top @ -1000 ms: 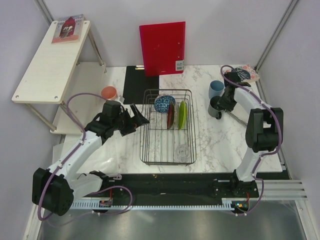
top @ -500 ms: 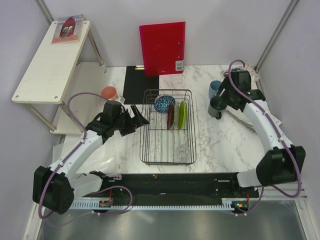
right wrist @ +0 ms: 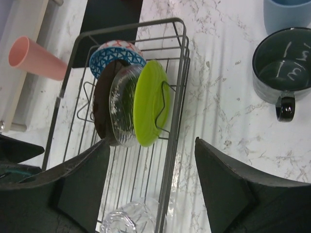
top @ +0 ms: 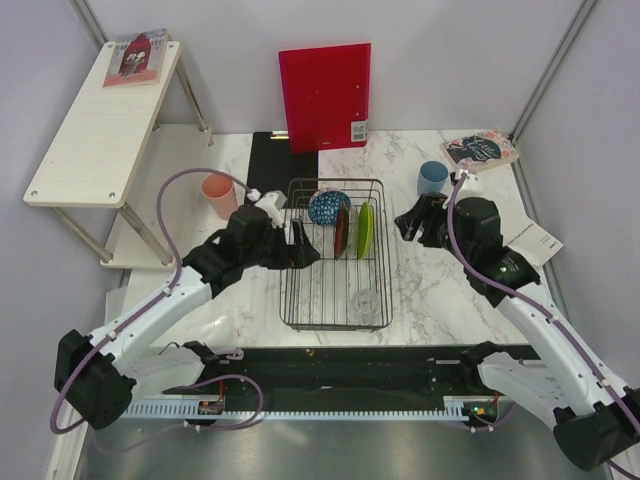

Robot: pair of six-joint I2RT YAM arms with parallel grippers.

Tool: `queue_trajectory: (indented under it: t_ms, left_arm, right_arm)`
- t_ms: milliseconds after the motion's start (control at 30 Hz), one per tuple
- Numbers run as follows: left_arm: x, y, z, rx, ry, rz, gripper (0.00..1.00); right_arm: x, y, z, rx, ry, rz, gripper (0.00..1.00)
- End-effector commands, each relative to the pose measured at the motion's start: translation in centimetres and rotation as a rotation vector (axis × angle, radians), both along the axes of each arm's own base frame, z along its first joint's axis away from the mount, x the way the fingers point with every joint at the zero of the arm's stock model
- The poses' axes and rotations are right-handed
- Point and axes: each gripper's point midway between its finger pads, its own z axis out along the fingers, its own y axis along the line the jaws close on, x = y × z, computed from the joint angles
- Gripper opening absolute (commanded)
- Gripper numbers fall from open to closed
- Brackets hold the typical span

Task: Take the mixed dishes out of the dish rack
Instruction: Pick up the cup from the dish rack.

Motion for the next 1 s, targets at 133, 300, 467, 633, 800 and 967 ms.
queue_trajectory:
  t_ms: [133,300,467,633,800,967]
  left_arm:
    - [-5.3,-9.0,1.1,0.191,-0.226,-0.334,0.99]
    - [-7.1,-11.5,0.1,0.225,-0.214,-0.370,0.99]
    - [-7.8,-12.7,-2.3,0.289,-0.177,-0.402,0.99]
    - [-7.8,-13.8,-3.2,0.306,-0.159,-0.410,0.99]
    - [-7.6,-14.6,-4.4,0.336,-0.145,-0.419,0.99]
    - [-7.8,-15.0,-4.8,0.338,-0.135,-0.434,0.99]
  right_arm:
    - [-1.9,-0.3,-1.9,-0.038,-0.046,0.058,0.77]
    - [-1.9,-0.5,-2.1,-0.044,-0.053,0.048,0.78]
    - [-2.1,-0.5,-1.9,-0.033,-0.060,0.054,0.78]
    - [-2.1,0.0,-2.2,0.005,-0.047,0.061,0.79]
    - [-2.0,0.2,-2.6,0.010,-0.038,0.061,0.79]
    - [-1.9,0.2,-2.9,0.006,-0.030,0.060,0.79]
